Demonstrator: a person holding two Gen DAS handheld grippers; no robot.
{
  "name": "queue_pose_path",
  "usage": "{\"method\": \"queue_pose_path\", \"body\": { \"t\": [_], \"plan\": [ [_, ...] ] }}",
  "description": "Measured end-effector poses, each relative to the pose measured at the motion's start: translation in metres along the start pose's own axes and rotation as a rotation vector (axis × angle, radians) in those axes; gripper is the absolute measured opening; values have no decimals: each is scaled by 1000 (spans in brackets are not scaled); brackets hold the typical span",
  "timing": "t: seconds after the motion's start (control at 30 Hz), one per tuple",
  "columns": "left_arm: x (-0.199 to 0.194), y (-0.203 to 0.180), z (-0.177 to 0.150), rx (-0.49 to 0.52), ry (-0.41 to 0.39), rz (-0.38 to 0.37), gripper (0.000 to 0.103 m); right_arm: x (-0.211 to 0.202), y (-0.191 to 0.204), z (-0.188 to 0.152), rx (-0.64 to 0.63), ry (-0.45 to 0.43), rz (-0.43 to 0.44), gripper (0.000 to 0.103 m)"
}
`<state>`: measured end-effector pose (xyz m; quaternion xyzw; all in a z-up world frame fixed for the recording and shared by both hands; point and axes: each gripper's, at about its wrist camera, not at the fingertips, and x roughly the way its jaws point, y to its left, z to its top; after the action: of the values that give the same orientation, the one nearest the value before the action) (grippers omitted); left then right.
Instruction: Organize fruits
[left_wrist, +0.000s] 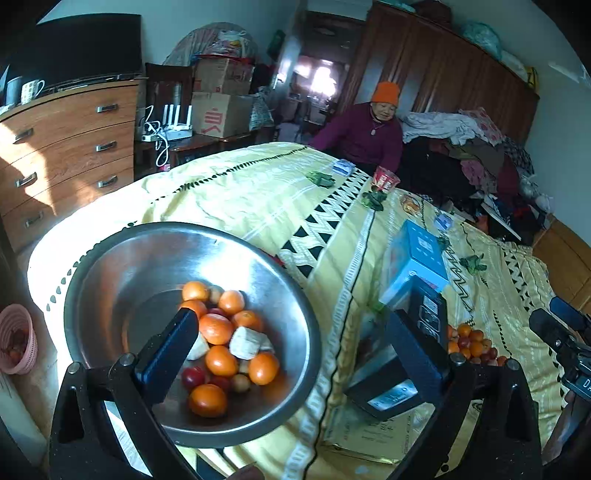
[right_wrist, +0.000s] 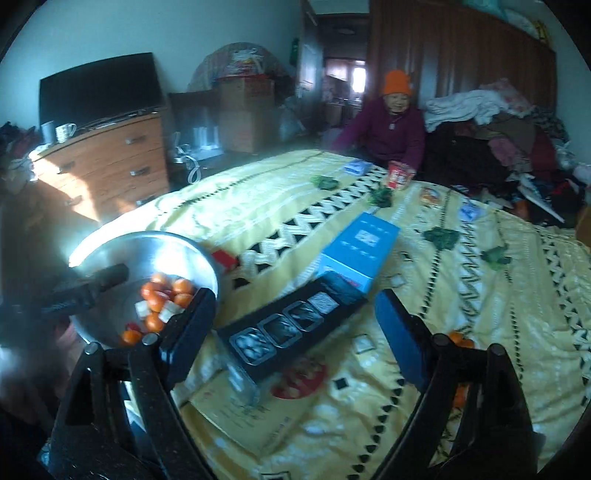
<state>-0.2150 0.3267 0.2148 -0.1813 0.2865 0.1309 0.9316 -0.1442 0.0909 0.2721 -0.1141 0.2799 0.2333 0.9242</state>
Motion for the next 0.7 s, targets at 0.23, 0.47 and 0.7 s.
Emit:
{"method": "queue_pose_path", "body": {
  "t": [0.23,0.47,0.7],
  "plan": [
    [-4,-74,-8,121,-1,-69,103,-13,-51,-26,60,43,-137,88],
    [-11,-130,-12,209,-10,-123,103,-27,-90,-43,112,45,-175,89],
    [-7,-172,-22,269,15,-158,103,-30,-121,-55,155,45,-176,89]
  ]
}}
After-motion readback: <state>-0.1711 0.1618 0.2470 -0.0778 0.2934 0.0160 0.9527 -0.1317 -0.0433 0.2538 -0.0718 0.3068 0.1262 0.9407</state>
